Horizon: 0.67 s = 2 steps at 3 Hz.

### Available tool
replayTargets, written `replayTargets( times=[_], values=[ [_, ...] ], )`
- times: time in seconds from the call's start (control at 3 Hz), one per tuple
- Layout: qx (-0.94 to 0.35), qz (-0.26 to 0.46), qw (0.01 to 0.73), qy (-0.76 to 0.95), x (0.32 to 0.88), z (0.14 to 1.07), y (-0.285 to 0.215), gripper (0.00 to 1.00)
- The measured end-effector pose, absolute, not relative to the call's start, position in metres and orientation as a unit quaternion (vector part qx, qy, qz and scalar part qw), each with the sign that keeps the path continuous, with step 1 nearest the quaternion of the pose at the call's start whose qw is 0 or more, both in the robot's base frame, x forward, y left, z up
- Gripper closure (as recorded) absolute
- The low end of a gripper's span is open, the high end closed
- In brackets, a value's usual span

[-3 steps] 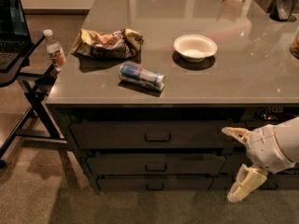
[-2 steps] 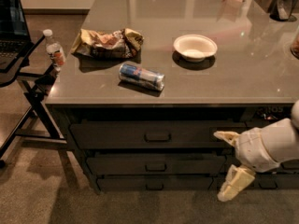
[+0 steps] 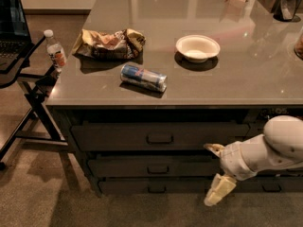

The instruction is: Open middle drawer

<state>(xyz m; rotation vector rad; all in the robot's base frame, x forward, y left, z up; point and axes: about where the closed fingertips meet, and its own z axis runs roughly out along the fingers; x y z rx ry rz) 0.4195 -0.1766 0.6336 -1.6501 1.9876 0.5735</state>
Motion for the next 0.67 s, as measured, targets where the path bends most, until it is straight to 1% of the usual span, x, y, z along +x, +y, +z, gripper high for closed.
replayTargets(
  times=[0.33,0.67],
  values=[
    [-0.607,0.204,0.260,0.723,0.425,0.597,-0.171,0.00],
    [-0.601,0.182,0.298,0.719,0.433,0.563,-0.169,0.00]
  ],
)
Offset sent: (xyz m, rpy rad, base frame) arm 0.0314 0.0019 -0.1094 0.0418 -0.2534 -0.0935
